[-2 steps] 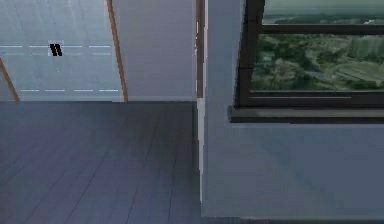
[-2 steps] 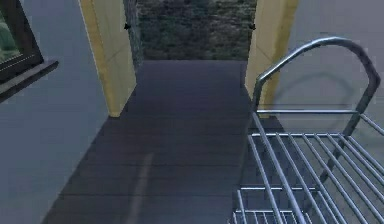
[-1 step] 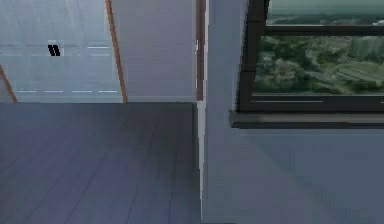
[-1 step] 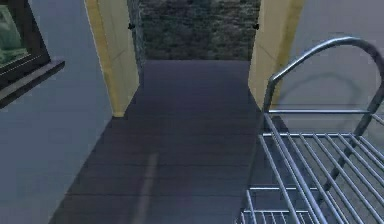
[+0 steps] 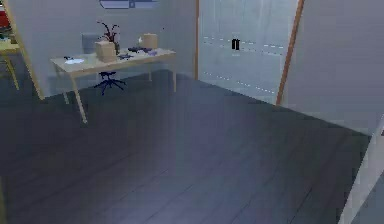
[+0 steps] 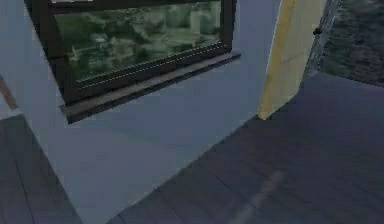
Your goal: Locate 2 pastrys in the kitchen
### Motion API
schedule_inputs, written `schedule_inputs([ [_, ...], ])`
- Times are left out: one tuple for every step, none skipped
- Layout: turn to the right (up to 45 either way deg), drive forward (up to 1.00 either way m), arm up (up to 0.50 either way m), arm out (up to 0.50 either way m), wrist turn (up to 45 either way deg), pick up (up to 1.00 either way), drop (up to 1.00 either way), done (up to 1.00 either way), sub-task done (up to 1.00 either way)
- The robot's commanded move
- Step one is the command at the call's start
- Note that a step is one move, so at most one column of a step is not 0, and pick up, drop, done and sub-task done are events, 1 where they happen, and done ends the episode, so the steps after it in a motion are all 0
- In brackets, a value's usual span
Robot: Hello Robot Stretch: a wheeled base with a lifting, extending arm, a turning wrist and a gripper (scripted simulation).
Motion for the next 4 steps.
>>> schedule_inputs([
  [-42.0, 0.0, 0.0, 0.0, 0.0, 0.0, 0.0, 0.0, 0.0],
  [0.0, 1.0, 0.0, 0.0, 0.0, 0.0, 0.0, 0.0, 0.0],
  [0.0, 1.0, 0.0, 0.0, 0.0, 0.0, 0.0, 0.0, 0.0],
  [-9.0, 0.0, 0.0, 0.0, 0.0, 0.0, 0.0, 0.0, 0.0],
])
